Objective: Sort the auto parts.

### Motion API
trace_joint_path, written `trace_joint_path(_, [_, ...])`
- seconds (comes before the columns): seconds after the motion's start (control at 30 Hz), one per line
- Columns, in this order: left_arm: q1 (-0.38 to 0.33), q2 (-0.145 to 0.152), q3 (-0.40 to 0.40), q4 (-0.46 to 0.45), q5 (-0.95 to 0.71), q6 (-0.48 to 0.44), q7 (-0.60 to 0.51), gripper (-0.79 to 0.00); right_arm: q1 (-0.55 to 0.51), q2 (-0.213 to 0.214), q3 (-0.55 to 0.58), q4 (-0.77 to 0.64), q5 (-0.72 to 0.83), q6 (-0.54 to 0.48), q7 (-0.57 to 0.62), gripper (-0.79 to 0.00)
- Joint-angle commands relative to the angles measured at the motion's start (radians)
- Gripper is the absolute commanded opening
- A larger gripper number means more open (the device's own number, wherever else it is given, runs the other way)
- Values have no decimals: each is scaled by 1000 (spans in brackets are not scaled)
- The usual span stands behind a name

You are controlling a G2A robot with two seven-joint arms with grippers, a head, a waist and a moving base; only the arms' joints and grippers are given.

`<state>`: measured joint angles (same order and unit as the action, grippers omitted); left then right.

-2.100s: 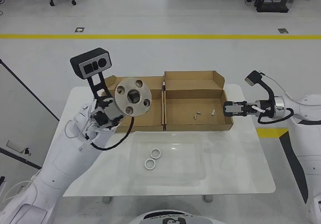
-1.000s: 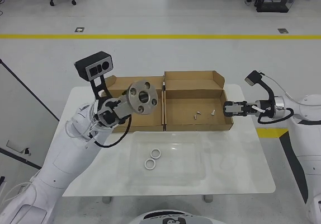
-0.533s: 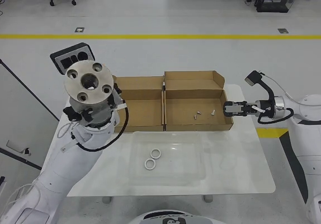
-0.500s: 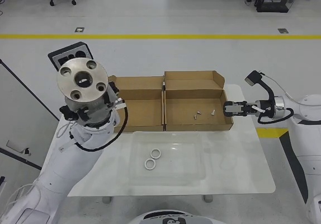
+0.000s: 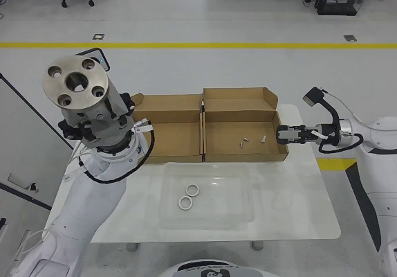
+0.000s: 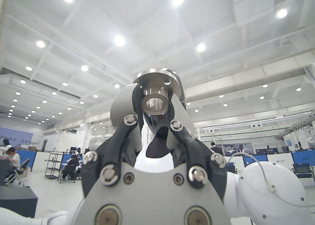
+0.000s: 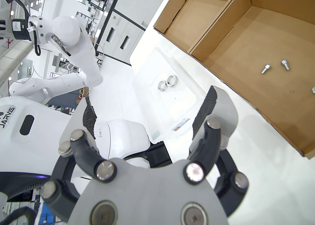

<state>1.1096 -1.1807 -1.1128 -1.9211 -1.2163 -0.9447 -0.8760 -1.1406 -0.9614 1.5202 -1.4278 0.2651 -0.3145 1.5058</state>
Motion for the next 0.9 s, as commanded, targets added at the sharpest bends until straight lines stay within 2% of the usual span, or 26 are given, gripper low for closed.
trace_joint_path(0.0, [0, 0, 0, 0, 0, 0, 0, -785, 0, 0, 0, 0, 0, 0, 0, 0])
trace_joint_path(0.3, [0, 0, 0, 0, 0, 0, 0, -785, 0, 0, 0, 0, 0, 0, 0, 0])
trace_joint_path(0.63, [22, -7, -32, -22, 129, 94, 30, -785, 0, 0, 0, 0, 0, 0, 0, 0])
trace_joint_path(0.87, [25, -10, -34, -27, 134, 106, 33, -785, 0, 0, 0, 0, 0, 0, 0, 0])
